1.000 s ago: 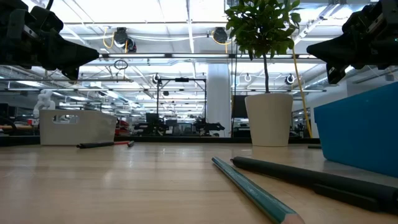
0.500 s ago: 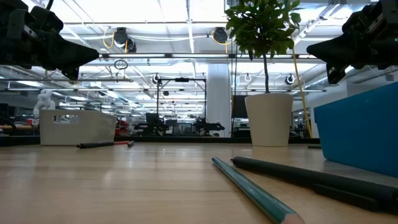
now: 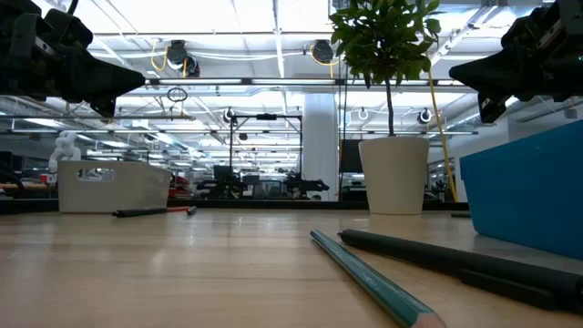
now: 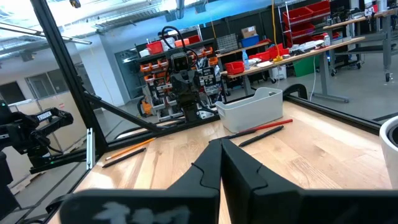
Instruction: Sort pens & pencils
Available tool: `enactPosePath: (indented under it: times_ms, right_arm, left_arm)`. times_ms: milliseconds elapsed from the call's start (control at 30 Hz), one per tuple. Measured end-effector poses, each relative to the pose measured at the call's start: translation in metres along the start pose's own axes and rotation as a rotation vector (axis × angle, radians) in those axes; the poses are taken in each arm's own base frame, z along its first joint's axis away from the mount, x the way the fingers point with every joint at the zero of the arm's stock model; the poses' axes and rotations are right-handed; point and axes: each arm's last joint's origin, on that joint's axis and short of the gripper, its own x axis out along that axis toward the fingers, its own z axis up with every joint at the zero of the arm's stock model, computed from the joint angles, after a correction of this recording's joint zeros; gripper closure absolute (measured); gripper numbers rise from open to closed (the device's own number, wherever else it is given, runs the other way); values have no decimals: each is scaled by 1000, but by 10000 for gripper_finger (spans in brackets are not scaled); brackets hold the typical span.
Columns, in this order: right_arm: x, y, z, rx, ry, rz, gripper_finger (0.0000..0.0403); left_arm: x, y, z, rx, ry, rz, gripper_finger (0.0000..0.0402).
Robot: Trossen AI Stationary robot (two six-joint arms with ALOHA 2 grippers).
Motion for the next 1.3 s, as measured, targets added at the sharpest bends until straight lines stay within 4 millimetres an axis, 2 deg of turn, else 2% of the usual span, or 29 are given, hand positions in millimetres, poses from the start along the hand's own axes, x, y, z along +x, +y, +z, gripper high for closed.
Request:
enactPosePath:
  times_ms: [433, 667, 933, 1033, 1133, 1200, 1300]
  right_arm:
    - [0, 0, 0, 0, -2, 0, 403]
    - [0, 1, 8, -10, -87, -5, 403]
    - [-9, 12, 47, -50, -491, 105, 403]
    - [0, 12, 45, -48, -408, 93, 403]
    - [9, 20, 67, -29, -371, 90, 403]
    - [20, 22, 73, -33, -262, 66, 403]
    - [37, 24, 71, -68, -60, 19, 403]
  left_arm:
    - [0, 0, 0, 0, 0, 0, 355]
    - [0, 0, 0, 0, 0, 0, 355]
    - [0, 0, 0, 0, 0, 1, 355]
    - [0, 0, 0, 0, 0, 0, 355]
    - [0, 0, 0, 0, 0, 0, 355]
    - [0, 0, 0, 0, 0, 1, 355]
    - [0, 0, 0, 0, 0, 0, 355]
